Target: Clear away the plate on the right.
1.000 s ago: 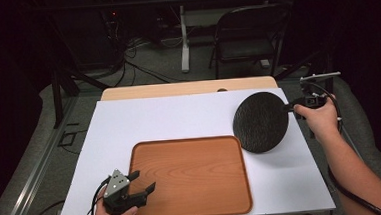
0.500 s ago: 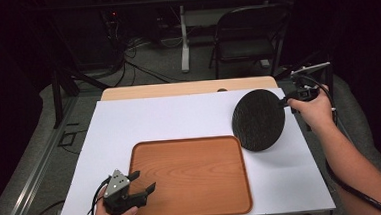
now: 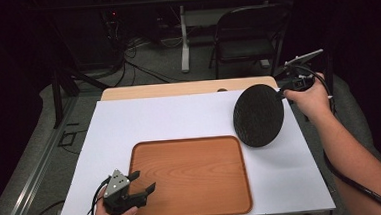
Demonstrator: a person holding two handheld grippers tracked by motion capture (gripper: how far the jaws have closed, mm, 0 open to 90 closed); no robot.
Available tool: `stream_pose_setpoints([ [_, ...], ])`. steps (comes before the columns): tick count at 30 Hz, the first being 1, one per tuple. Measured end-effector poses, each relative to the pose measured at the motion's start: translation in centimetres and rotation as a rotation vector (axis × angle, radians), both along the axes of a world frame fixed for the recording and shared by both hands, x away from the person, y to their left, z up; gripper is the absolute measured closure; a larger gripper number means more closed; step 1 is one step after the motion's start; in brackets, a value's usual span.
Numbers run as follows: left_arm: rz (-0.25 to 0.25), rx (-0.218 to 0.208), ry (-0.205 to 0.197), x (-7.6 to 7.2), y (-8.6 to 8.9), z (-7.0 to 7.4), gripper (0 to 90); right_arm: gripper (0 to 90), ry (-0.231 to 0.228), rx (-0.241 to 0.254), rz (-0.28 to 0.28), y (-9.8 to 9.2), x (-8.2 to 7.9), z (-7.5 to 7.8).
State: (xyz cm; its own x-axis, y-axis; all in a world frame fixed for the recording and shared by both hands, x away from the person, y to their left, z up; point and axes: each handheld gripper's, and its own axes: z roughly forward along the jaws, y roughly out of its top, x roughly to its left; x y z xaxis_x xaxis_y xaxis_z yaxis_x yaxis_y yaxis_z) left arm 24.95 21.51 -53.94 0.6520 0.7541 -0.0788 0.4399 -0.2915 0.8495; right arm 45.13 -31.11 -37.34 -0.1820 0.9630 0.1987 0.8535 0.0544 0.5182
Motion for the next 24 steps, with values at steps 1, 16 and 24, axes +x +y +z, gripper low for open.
stream_pose_setpoints([
  [1, 0.0, 0.0, 0.0, 0.0, 0.0, 0.0, 28.4, 87.5, -0.007, 0.0, -0.003, 0.0, 0.0, 0.2],
  [16, 0.003, -0.003, -0.002, 0.0, 0.0, 0.0, 28.4, 87.3, -0.018, -0.028, 0.006, 0.1, -1.0, 3.4],
  [24, 0.006, -0.001, -0.004, 0.0, 0.1, 0.1, 28.4, 87.3, -0.008, -0.048, 0.079, 2.3, -2.0, 4.2],
])
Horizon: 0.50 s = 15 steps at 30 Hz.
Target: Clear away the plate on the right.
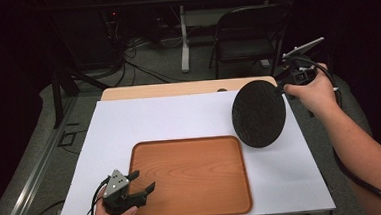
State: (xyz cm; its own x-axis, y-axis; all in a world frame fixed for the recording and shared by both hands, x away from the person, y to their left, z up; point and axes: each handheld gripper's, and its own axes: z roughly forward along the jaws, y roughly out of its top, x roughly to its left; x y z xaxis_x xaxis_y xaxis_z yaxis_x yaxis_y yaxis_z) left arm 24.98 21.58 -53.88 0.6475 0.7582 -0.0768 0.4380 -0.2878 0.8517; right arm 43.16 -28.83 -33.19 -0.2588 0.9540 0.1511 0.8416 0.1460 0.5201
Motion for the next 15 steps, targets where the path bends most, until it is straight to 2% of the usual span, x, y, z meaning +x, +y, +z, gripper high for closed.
stream_pose_setpoints([
  [9, 0.005, -0.015, 0.004, 0.0, 0.0, 0.0, 28.4, 87.3, 0.009, 0.006, 0.075, 2.9, -0.4, 0.0],
  [11, 0.005, -0.016, 0.003, 0.0, 0.0, 0.0, 28.4, 87.3, 0.01, -0.002, 0.116, 4.3, -0.7, -0.1],
  [12, 0.005, -0.016, 0.003, 0.0, 0.0, 0.0, 28.4, 87.3, 0.01, -0.002, 0.116, 4.3, -0.7, -0.1],
  [13, 0.005, -0.017, 0.003, 0.0, 0.0, 0.0, 28.4, 87.3, 0.014, -0.006, 0.143, 5.2, -0.9, -0.1],
  [15, 0.004, -0.013, 0.0, 0.0, 0.0, 0.0, 28.4, 87.3, 0.018, -0.007, 0.162, 6.1, -1.1, -0.1],
])
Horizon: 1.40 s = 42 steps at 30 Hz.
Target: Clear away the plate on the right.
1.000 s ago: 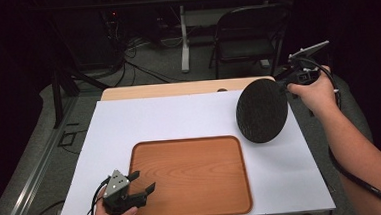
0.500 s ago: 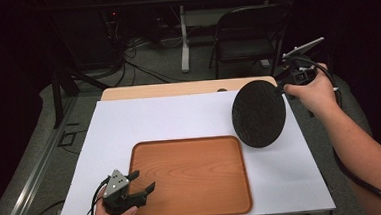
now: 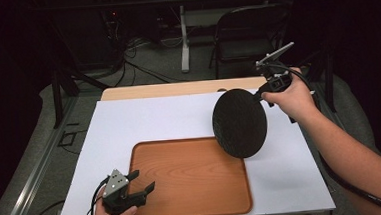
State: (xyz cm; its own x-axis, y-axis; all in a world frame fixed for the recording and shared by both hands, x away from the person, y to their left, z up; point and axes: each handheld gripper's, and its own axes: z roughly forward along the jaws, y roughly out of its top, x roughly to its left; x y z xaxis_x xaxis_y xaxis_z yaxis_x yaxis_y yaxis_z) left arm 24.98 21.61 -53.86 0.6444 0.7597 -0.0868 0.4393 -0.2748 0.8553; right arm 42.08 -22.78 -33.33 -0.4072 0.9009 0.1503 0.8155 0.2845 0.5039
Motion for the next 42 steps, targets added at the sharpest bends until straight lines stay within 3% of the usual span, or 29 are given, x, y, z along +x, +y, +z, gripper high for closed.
stream_pose_setpoints([
  [13, -0.001, -0.001, -0.002, -0.1, 0.1, 0.1, 28.4, 87.1, 0.018, 0.007, 0.16, 5.9, -1.8, -0.6],
  [22, -0.012, 0.005, -0.009, -0.1, 0.2, 0.1, 28.4, 87.0, 0.055, 0.086, 0.267, 10.6, -3.2, -2.7],
  [26, -0.01, 0.001, -0.009, -0.1, 0.2, 0.1, 28.4, 86.7, 0.072, 0.091, 0.318, 12.4, -3.8, -3.7],
  [32, -0.009, 0.0, -0.011, -0.1, 0.2, 0.1, 28.4, 86.8, 0.118, 0.099, 0.359, 14.0, -4.5, -5.5],
  [36, -0.006, 0.005, -0.011, -0.2, 0.2, 0.2, 28.4, 87.0, 0.132, 0.118, 0.353, 14.2, -4.6, -6.2],
  [42, -0.009, 0.0, -0.011, -0.1, 0.2, 0.1, 28.4, 87.6, 0.135, 0.106, 0.331, 13.8, -4.5, -6.5],
])
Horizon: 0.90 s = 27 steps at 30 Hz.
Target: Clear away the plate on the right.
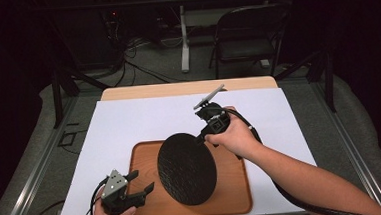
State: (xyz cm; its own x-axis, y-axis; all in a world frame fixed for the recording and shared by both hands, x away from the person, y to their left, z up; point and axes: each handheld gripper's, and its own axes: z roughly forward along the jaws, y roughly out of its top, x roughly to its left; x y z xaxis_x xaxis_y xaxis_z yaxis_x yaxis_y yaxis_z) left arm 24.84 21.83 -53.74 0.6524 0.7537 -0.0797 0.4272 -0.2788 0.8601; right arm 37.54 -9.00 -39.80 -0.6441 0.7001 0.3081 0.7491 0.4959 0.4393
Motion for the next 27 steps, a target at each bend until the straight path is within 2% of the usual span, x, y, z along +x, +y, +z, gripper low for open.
stream_pose_setpoints([
  [12, 0.001, 0.001, -0.001, 0.0, 0.0, 0.0, 28.4, 87.5, 0.003, 0.001, -0.01, -0.5, 0.1, -0.3],
  [20, 0.003, 0.006, 0.0, 0.0, 0.0, 0.0, 28.4, 86.9, -0.001, -0.016, -0.012, -0.8, 0.1, -0.5],
  [23, 0.003, 0.007, 0.0, 0.0, 0.0, 0.0, 28.4, 86.6, 0.012, -0.018, -0.031, -0.9, 0.1, -0.7],
  [27, 0.002, 0.004, 0.001, 0.0, 0.0, 0.0, 28.4, 86.2, 0.003, -0.022, -0.022, -1.2, 0.2, -0.9],
])
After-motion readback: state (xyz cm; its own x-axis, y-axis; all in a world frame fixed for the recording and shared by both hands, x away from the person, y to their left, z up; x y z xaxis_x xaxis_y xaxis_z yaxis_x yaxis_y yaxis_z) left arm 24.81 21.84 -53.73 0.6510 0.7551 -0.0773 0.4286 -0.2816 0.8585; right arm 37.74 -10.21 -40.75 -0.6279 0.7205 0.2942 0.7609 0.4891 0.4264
